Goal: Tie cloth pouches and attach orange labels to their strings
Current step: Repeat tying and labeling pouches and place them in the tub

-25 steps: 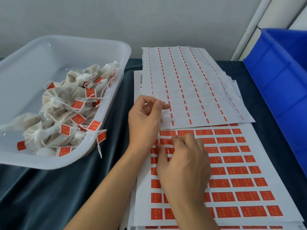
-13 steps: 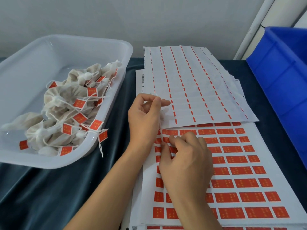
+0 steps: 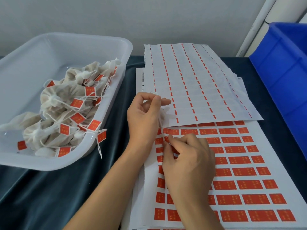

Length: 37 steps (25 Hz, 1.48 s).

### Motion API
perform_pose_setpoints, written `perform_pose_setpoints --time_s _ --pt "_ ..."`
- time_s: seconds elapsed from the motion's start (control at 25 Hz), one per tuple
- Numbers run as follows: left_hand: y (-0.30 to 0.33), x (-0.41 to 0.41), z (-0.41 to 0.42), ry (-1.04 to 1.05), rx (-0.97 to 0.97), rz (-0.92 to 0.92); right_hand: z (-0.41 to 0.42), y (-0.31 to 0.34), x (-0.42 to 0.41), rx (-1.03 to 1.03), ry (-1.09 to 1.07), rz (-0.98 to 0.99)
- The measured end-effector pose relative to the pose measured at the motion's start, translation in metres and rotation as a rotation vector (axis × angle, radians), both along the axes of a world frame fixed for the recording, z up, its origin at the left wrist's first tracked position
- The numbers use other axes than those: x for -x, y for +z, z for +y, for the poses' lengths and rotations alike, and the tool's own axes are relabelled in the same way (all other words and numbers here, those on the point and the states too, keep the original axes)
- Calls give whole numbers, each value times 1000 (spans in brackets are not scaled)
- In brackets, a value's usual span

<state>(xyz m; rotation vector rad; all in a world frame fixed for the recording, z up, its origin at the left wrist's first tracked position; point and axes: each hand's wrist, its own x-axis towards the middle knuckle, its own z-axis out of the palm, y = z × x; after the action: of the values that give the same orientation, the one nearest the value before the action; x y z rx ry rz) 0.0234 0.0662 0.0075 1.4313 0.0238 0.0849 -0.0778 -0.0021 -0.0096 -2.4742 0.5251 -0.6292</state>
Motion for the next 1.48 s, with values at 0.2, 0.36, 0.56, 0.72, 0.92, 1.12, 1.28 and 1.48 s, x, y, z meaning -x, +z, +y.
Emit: perform_pose_setpoints --time_s 0.2,0.36,0.56,0.72,0.92,1.12,1.28,1.48 --pt "3 1 2 4 11 -1 -4 9 -1 -1 4 63" --pt "2 1 0 -19 36 25 -10 17 -1 70 30 136" --pt "-4 -3 0 6 188 105 2 21 -9 146 96 275" --pt "-3 -7 4 31 211 94 12 19 -7 207 20 286" --pt "-1 -4 1 0 187 110 16 7 3 254 43 223" --pt "4 -1 -1 3 198 122 14 11 -4 129 17 181" --pt "5 -1 0 5 206 108 5 16 -13 -3 -1 224" --pt "2 -2 0 3 163 103 -4 16 -21 -34 53 300"
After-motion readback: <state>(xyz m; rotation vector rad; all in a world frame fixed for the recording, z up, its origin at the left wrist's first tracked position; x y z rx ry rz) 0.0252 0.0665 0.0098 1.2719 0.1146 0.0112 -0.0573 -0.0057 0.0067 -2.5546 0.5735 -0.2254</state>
